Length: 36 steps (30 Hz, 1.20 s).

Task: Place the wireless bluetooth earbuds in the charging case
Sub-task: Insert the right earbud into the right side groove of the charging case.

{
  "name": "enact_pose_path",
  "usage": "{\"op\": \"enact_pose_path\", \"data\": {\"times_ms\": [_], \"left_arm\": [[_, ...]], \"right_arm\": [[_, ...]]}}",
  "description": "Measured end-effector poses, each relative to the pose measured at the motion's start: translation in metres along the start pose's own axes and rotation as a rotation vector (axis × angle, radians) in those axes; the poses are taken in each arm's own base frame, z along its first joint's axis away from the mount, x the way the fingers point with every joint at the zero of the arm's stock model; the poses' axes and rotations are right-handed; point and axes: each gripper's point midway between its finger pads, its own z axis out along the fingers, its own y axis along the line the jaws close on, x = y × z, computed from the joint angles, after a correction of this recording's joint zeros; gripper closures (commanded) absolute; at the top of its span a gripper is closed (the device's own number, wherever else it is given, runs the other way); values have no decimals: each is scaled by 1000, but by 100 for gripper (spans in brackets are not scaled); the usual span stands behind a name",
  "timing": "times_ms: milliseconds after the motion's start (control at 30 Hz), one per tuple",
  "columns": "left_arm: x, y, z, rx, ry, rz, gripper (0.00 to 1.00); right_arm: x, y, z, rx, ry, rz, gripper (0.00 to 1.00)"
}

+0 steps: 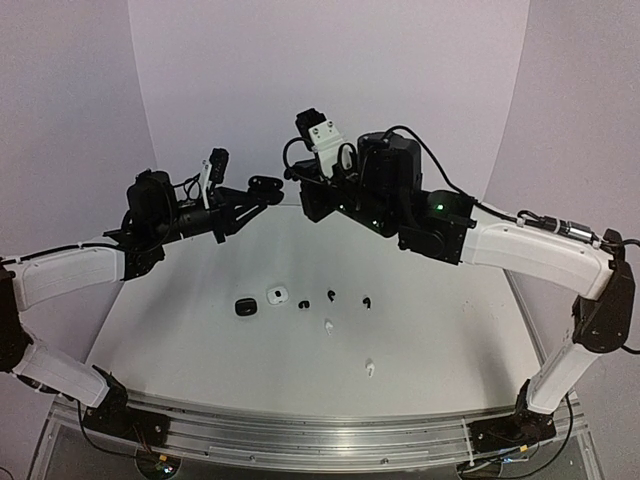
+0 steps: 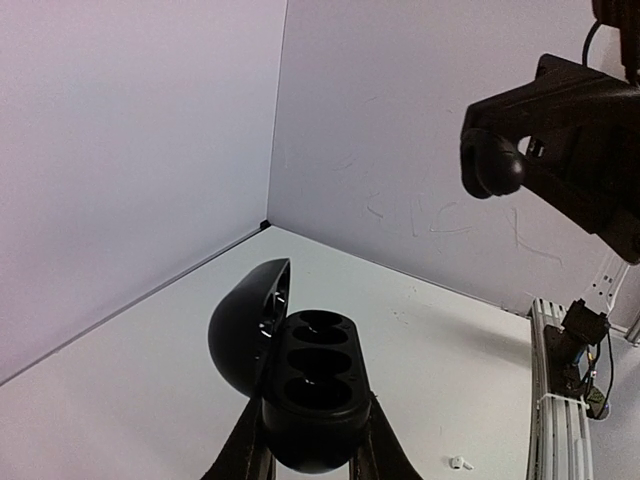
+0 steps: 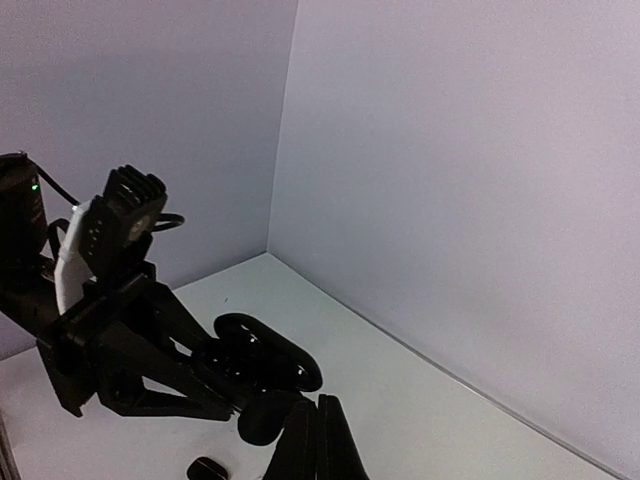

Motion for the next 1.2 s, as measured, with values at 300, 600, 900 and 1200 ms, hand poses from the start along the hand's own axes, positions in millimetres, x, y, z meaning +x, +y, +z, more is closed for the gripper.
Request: {"op": "enact_pose_path", "data": {"times_ms": [300,600,900,1200], "left_arm": [[-10,-8,0,42,-33,55,100],[-12,-14,-1,73,-40,100,100],[-12,-15,-1,83,-39,95,100],[-17,-15,-1,78,-58,53,100]], "right_arm": [[-4,15,11,-1,-33,-83,100],[13,21,26,1,-1,-168,100],[13,18,27,22,2,-204,100],[16,15,30,51,9,-178,100]]}}
